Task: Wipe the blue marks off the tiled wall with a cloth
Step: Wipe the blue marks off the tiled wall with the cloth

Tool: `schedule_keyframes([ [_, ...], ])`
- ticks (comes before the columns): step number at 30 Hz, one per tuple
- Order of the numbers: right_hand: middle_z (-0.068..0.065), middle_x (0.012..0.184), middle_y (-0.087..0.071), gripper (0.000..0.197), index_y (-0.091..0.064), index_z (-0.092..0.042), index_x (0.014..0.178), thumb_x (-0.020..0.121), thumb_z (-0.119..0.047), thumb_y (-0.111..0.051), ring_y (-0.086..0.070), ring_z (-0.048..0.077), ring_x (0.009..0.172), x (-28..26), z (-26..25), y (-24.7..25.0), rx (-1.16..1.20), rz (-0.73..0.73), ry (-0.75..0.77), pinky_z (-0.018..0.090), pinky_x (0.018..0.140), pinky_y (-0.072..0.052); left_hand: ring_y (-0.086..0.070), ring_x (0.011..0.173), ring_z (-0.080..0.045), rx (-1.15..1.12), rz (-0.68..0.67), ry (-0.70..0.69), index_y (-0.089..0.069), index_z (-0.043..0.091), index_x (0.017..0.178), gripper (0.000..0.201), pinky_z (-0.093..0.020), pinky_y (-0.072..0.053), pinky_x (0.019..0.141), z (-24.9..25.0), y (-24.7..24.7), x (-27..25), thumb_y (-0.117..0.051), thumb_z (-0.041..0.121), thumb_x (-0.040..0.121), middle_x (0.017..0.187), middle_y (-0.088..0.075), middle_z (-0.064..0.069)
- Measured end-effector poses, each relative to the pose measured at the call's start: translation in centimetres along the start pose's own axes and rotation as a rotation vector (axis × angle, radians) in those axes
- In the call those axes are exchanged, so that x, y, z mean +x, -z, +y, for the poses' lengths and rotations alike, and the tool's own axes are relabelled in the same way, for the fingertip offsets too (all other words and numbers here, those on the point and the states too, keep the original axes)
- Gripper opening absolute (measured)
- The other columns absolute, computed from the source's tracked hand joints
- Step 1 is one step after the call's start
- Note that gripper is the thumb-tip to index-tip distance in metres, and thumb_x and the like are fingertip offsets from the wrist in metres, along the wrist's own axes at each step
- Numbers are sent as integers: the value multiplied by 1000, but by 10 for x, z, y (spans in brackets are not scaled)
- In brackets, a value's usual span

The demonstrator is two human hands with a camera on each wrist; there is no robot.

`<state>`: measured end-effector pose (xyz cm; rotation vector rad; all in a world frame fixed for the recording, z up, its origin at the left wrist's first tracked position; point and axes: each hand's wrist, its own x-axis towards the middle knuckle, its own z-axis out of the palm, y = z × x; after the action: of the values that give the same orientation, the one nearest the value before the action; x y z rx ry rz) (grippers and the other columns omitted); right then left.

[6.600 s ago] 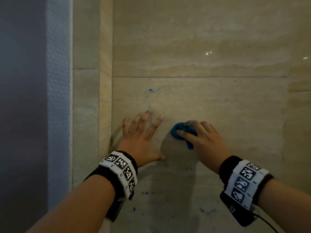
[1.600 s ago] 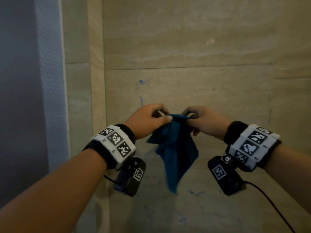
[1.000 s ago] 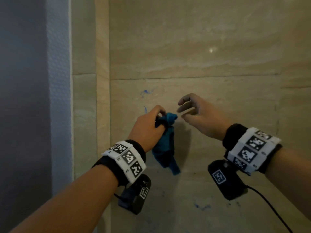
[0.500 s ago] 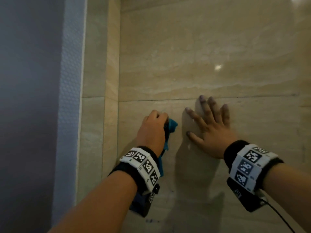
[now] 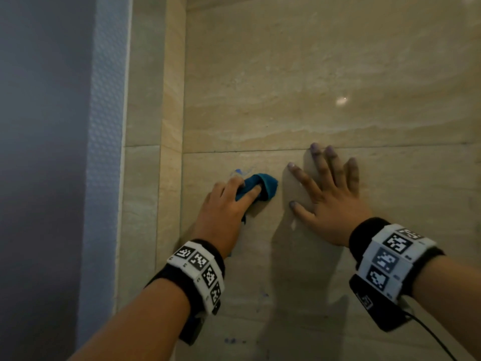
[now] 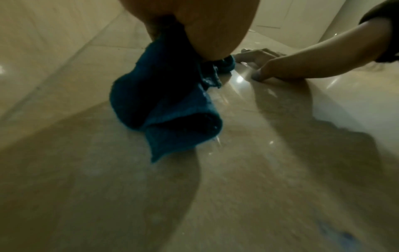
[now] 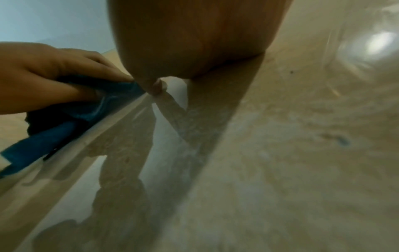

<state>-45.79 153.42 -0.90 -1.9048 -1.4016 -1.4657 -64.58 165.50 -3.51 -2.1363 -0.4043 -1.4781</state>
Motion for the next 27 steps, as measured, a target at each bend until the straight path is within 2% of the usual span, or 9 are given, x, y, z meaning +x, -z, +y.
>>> schedule_keyframes([
  [3, -4, 156, 22, 74, 8, -43, 145, 79, -67, -15, 21, 24, 143, 0, 0, -1, -4, -4, -3, 52, 111, 15, -59, 91, -37, 8, -1, 15, -64, 7, 121, 60, -42, -55, 73, 9, -4, 3, -78, -5, 64, 115, -59, -20],
  [6, 0, 158, 16, 75, 4, -40, 147, 80, -66, -19, 16, 26, 144, 0, 1, -2, -16, 15, 4, 52, 112, 12, -49, 105, -30, 10, -58, 50, -60, 8, 126, 47, -43, -53, 83, 22, -7, -7, -55, 16, 80, 123, -57, -18],
  [10, 3, 158, 14, 76, 3, -39, 148, 80, -66, -20, 15, 27, 145, -1, 0, -3, -23, 9, 6, 51, 112, 11, -46, 115, -30, 67, -118, 59, -54, 6, 133, 67, -43, -51, 89, 14, -6, -11, -77, 8, 70, 131, -53, -18],
  [12, 0, 156, 25, 76, 14, -43, 145, 79, -68, -14, 24, 25, 142, 0, 1, -2, -28, -5, 1, 51, 111, 16, -42, 128, -33, 96, -147, 176, -38, 6, 144, 71, -42, -42, 102, 10, 6, -3, -69, 8, 81, 145, -38, -19],
  [15, -1, 153, 32, 76, 20, -44, 142, 77, -69, -10, 30, 24, 140, -1, 1, -1, -32, -15, -2, 50, 110, 20, -6, 144, -28, 129, -188, 371, -2, 15, 153, 69, -34, -13, 117, 1, 12, 8, -42, 13, 98, 158, 0, -11],
  [18, -1, 155, 26, 76, 12, -42, 145, 79, -68, -14, 24, 24, 142, -1, 0, -1, -42, -18, -6, 49, 111, 19, -10, 142, -28, 88, -116, 364, -9, 18, 153, 64, -34, -14, 116, 9, 7, 10, -42, 11, 99, 157, -4, -10],
  [22, -2, 154, 28, 77, 10, -42, 146, 77, -68, -12, 26, 23, 141, -1, -2, 3, -38, -35, -7, 48, 110, 20, -54, 112, -37, 93, -158, 177, -51, 8, 136, 70, -44, -48, 92, 17, 0, -6, -76, 2, 70, 135, -49, -20],
  [23, -2, 152, 33, 77, 15, -43, 145, 76, -68, -8, 31, 23, 139, -1, -2, 4, -34, -51, -10, 49, 110, 22, -57, 109, -36, 121, -159, 152, -52, 8, 135, 72, -43, -49, 90, 17, 2, -9, -78, 4, 68, 133, -51, -19],
  [27, -3, 147, 43, 77, 25, -44, 140, 72, -69, -1, 38, 23, 135, -1, -2, 7, -27, -109, -15, 49, 108, 25, -21, 136, -31, 197, -270, 278, -4, 19, 153, 68, -36, -25, 110, 5, 12, 3, -42, 11, 98, 156, -5, -11],
])
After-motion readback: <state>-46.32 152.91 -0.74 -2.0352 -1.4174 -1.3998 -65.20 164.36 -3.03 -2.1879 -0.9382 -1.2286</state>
